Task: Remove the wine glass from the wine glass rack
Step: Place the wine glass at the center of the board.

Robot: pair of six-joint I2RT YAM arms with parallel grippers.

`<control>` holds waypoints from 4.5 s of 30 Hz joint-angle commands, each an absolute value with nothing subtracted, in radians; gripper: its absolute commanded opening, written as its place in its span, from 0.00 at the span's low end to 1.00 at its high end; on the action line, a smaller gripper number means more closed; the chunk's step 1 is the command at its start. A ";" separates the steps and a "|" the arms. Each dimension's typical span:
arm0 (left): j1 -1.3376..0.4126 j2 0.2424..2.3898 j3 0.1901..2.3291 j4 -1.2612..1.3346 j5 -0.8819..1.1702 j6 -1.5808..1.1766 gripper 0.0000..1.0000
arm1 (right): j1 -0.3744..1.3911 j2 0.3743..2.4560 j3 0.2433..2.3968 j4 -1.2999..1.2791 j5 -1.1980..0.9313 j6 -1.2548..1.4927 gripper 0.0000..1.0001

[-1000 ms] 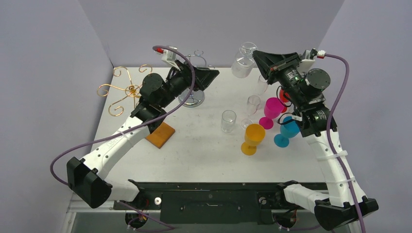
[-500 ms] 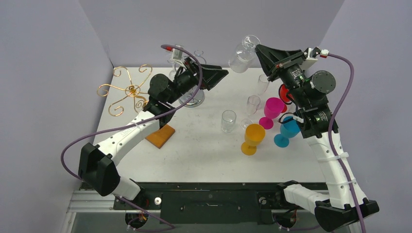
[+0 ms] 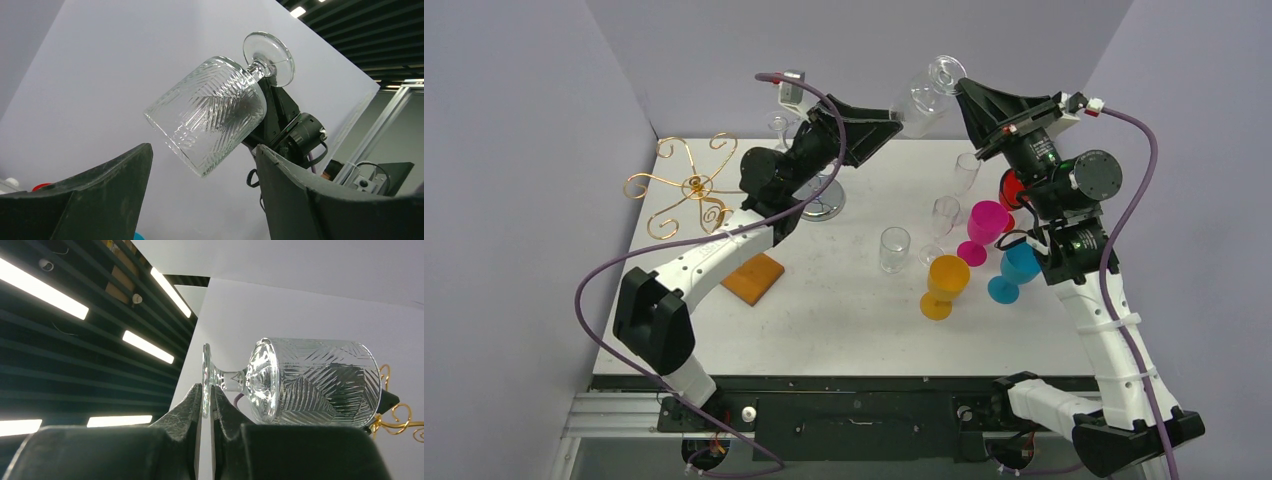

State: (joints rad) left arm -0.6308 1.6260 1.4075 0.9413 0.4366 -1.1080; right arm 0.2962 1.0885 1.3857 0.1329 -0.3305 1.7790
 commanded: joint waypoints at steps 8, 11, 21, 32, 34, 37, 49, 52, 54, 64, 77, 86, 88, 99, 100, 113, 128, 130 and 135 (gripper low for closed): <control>-0.682 1.660 1.536 1.168 0.474 -1.221 0.60 | 0.315 1.094 1.331 0.398 -0.349 1.912 0.00; -0.688 1.647 1.534 1.179 0.475 -1.221 0.56 | 0.313 1.095 1.314 0.414 -0.349 1.930 0.00; -0.706 1.583 1.501 1.192 0.449 -1.201 0.24 | 0.303 1.075 1.228 0.428 -0.358 1.929 0.00; -0.726 1.501 1.459 0.952 0.435 -1.090 0.00 | 0.249 0.998 1.102 0.344 -0.410 1.803 0.00; -0.727 1.473 1.458 0.859 0.429 -1.046 0.00 | 0.239 0.993 1.094 0.310 -0.422 1.767 0.00; -0.733 1.417 1.461 0.679 0.404 -0.952 0.00 | 0.220 0.979 1.087 0.226 -0.424 1.700 0.09; -0.758 1.269 1.536 0.055 0.290 -0.700 0.00 | 0.095 0.926 1.152 -0.169 -0.398 1.287 0.78; -0.792 1.256 1.591 -0.195 0.199 -0.610 0.00 | 0.090 0.956 1.246 -0.329 -0.357 1.156 0.79; -0.816 1.259 1.624 -0.328 0.148 -0.571 0.00 | 0.091 0.977 1.291 -0.392 -0.344 1.088 0.79; -0.973 1.309 1.693 -0.765 -0.054 -0.466 0.00 | 0.110 1.048 1.410 -0.533 -0.271 0.924 0.80; -1.072 1.485 1.606 -0.825 -0.065 -0.440 0.00 | 0.157 1.083 1.450 -0.587 -0.200 0.868 0.80; -1.079 1.671 1.570 -0.755 -0.013 -0.428 0.00 | 0.161 1.089 1.469 -0.614 -0.172 0.847 0.80; -1.082 1.711 1.573 -0.749 -0.015 -0.428 0.00 | 0.161 1.091 1.472 -0.616 -0.167 0.846 0.80; -1.083 1.853 1.585 -0.727 -0.031 -0.428 0.00 | 0.155 1.082 1.470 -0.639 -0.133 0.832 0.80; -1.083 1.863 1.585 -0.727 -0.035 -0.428 0.00 | 0.155 1.080 1.470 -0.639 -0.129 0.831 0.80; -1.083 1.889 1.625 -0.747 -0.065 -0.422 0.26 | 0.153 1.078 1.468 -0.642 -0.123 0.824 0.80; -1.091 1.737 1.694 -0.839 -0.060 -0.410 0.51 | 0.153 1.074 1.457 -0.633 -0.131 0.828 0.80; -1.091 1.699 1.694 -0.848 -0.060 -0.416 0.52 | 0.153 1.072 1.456 -0.632 -0.131 0.828 0.80; -1.091 1.581 1.681 -0.870 -0.104 -0.446 0.57 | 0.153 1.069 1.450 -0.627 -0.134 0.831 0.80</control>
